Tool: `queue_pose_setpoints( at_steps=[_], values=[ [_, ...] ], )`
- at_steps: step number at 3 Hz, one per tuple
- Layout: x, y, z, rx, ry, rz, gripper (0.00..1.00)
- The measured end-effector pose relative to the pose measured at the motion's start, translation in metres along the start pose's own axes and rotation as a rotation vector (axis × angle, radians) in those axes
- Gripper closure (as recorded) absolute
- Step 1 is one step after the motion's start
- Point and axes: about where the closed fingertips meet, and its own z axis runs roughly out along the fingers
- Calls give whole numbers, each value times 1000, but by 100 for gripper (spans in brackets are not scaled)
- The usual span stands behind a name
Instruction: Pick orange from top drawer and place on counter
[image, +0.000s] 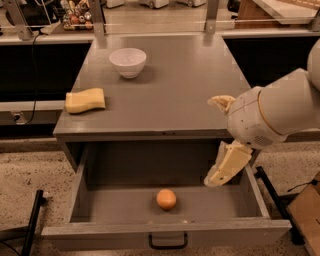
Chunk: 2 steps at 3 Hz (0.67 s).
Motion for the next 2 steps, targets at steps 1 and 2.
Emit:
queue_pose_setpoints(
  at_steps=[1,2],
  values=[
    [-14,15,23,-57,-109,-76,0],
    [-17,15,22,-53,-111,-99,0]
  ],
)
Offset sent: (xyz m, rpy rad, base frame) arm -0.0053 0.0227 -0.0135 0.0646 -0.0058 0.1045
